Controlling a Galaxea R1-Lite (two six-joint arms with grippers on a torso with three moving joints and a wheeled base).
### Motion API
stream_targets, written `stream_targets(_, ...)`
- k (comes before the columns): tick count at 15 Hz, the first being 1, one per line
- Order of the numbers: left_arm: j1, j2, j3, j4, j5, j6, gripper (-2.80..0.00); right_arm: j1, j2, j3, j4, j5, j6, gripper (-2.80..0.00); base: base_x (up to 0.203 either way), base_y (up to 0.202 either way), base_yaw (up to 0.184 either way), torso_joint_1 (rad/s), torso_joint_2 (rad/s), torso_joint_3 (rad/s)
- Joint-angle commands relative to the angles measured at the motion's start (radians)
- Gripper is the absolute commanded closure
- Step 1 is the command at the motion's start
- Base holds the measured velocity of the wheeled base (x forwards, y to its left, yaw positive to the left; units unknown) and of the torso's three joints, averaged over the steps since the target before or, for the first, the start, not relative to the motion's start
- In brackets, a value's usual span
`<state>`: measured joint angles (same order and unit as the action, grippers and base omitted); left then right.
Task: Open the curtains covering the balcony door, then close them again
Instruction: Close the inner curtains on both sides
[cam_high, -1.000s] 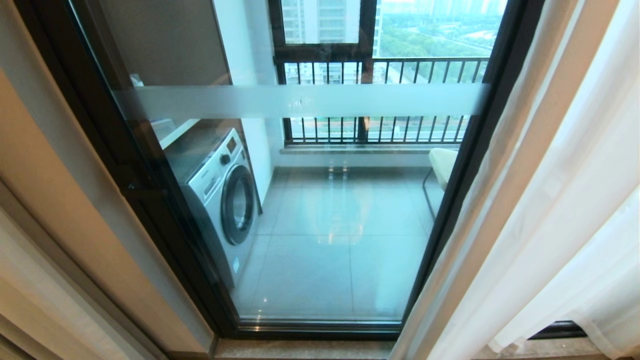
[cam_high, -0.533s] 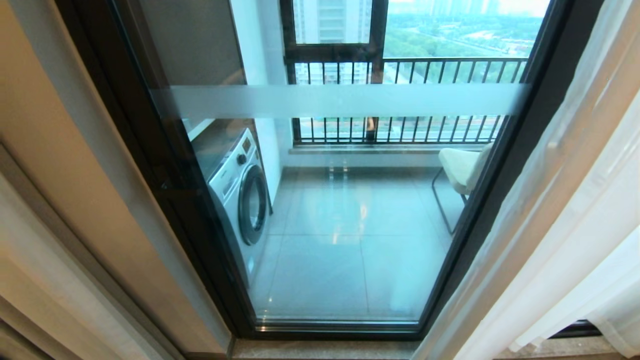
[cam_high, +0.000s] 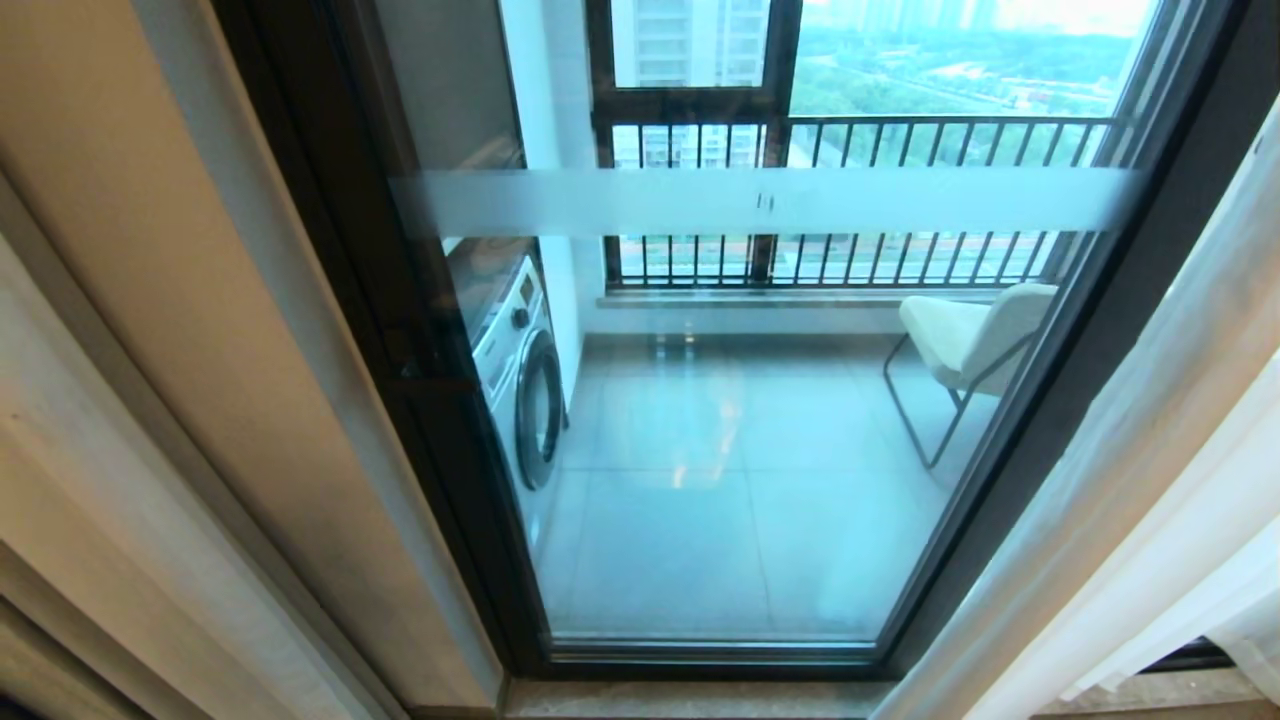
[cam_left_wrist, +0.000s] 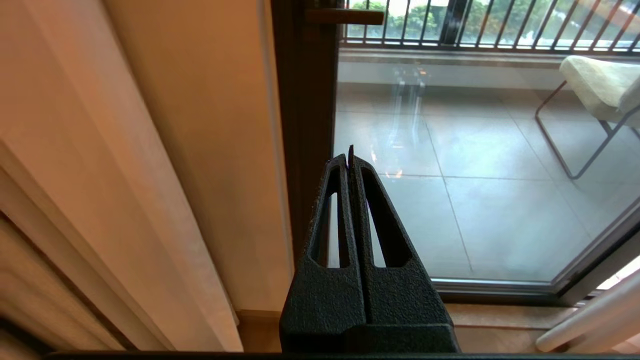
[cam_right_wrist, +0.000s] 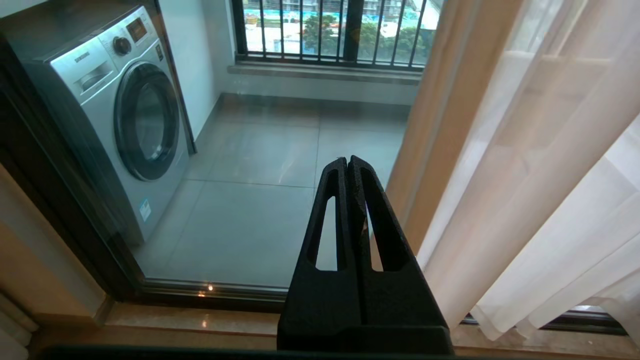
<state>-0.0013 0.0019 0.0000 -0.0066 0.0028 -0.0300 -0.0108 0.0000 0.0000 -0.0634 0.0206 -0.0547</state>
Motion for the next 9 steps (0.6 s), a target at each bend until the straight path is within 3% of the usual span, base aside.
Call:
stream_targets(1, 0.0, 0.0, 0.0, -0.001, 0.0, -0.001, 0.0, 0.0, 0.002, 0.0, -0.001, 0.001, -0.001, 0.0, 0.0, 0.188, -0.002, -0.001, 0.0, 0.007)
stream_targets(3, 0.0, 0.0, 0.0, -0.001, 0.0, -0.001, 0.0, 0.0, 0.0, 0.0, -0.001, 0.001, -0.001, 0.0, 0.0, 0.136, 0.002, 0.001, 0.0, 0.004)
stream_targets(9, 0.0, 0.0, 0.0, -0.001, -0.009, 0.002, 0.0, 0.0, 0.0, 0.0, -0.001, 0.001, -0.001, 0.0, 0.0, 0.0, 0.0, 0.0, 0.0, 0.0)
